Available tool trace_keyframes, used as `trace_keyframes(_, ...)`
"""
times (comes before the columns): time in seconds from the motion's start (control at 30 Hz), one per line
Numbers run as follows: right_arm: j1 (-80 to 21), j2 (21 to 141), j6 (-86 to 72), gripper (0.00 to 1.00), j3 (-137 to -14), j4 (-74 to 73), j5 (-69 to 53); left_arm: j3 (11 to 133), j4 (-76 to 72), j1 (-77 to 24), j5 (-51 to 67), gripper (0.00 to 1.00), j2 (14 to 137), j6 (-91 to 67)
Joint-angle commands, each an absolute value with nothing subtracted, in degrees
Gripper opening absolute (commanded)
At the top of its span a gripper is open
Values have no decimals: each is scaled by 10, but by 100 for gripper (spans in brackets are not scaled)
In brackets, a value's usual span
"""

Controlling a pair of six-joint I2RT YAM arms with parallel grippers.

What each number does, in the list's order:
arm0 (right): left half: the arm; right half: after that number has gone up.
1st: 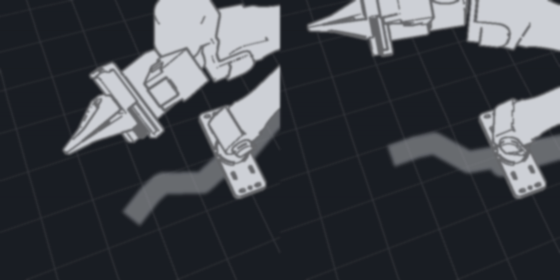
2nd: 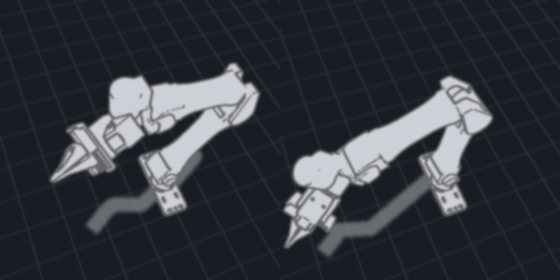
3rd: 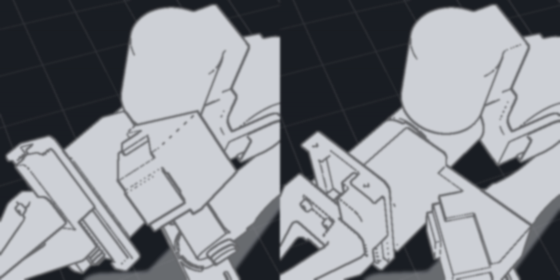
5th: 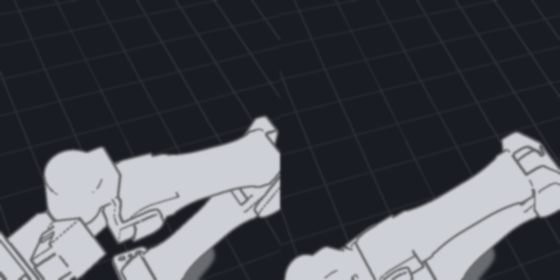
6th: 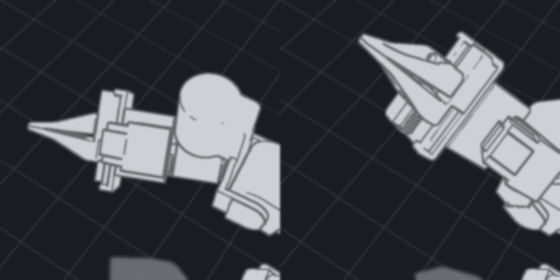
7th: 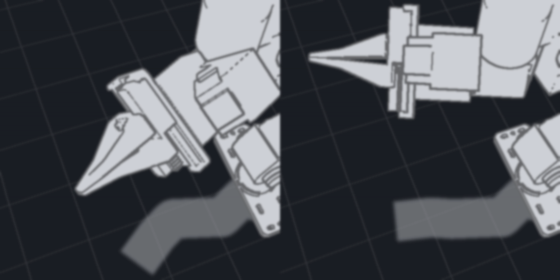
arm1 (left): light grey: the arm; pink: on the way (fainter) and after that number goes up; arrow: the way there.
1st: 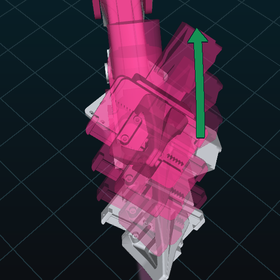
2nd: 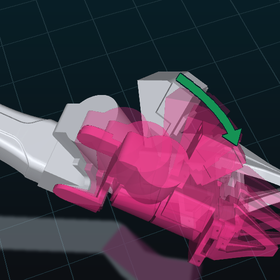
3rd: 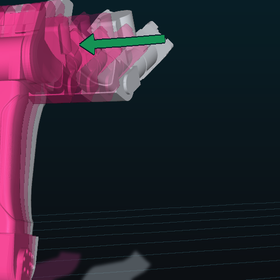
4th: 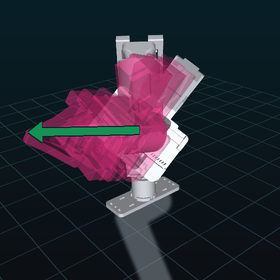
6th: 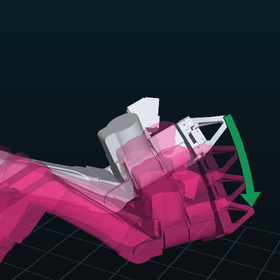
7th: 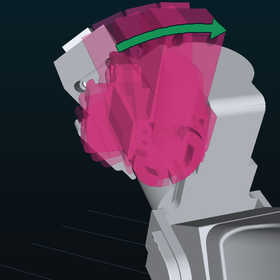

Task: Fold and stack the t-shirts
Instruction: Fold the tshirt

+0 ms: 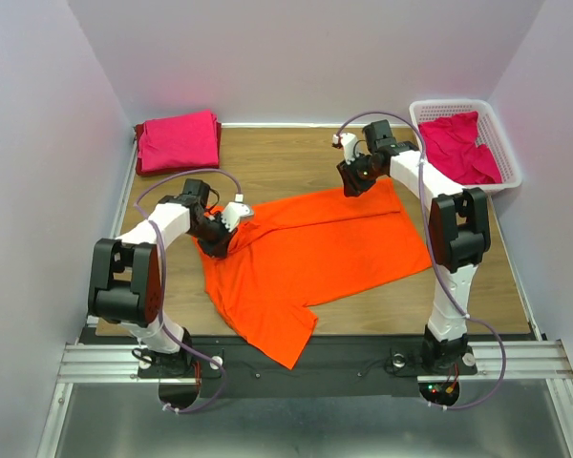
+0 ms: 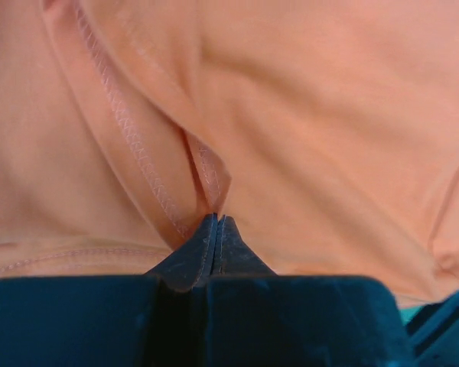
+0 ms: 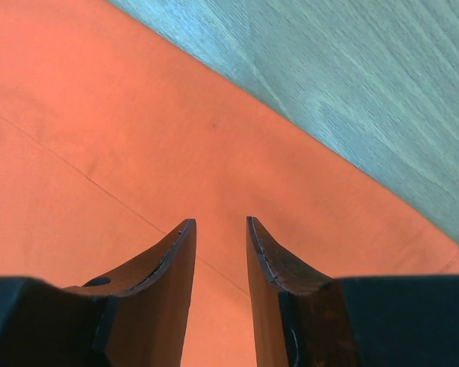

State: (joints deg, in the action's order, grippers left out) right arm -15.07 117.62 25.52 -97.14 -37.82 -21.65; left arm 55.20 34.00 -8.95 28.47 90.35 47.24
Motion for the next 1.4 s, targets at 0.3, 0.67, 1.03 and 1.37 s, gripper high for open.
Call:
trace_keyframes(0.3,-147,1149,270,38,-970,-375,-200,587,442,-156,309,0,825,439)
trace_keyframes(0.67,-146,1155,276,38,-969,-376,-192,541,425,-200,301,4,860,426)
trace_keyframes(1.03,-106,1172,310,38,-976,-376,-130,708,452,-37,363,72,857,451)
trace_keyframes(1.37,-54,1180,350,36,-942,-377,-96,732,294,54,285,70,971,338)
